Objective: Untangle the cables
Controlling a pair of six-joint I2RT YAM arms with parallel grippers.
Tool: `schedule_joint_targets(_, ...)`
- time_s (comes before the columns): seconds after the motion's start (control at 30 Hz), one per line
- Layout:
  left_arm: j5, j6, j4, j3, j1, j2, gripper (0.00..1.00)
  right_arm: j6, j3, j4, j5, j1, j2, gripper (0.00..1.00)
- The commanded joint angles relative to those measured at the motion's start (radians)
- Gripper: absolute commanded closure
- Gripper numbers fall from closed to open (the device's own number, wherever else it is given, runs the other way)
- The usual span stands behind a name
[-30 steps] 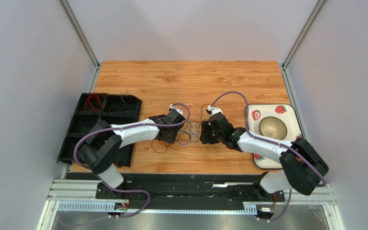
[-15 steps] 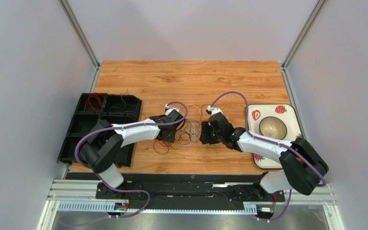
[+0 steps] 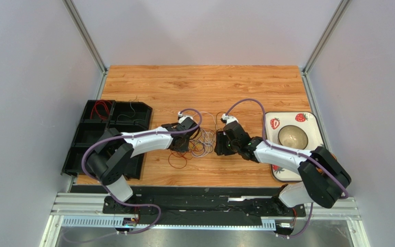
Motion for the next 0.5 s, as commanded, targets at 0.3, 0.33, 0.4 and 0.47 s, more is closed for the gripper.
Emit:
schedule_joint_targets(0.3, 0.112, 0.028, -0.391, 0.215, -0.001, -0.276, 1.0, -0.016, 0.021, 0.039, -0.001, -0.002, -0.001, 0.55)
schedule_joint_targets(0.33, 0.117, 0.034, -0.411, 0.249, -0.001, -0.295, 1.0, -0.013, 0.021, 0.039, -0.001, -0.003, -0.001, 0.55)
schedule_joint_targets(0.4, 0.121, 0.039, -0.468, 0.283, -0.001, -0.315, 1.0, -0.014, 0.021, 0.039, -0.003, -0.003, -0.002, 0.55)
schedule_joint_targets(0.47, 0.118, 0.046, -0.509, 0.338, 0.004, -0.342, 1.0, -0.013, 0.018, 0.042, -0.003, -0.002, -0.005, 0.56)
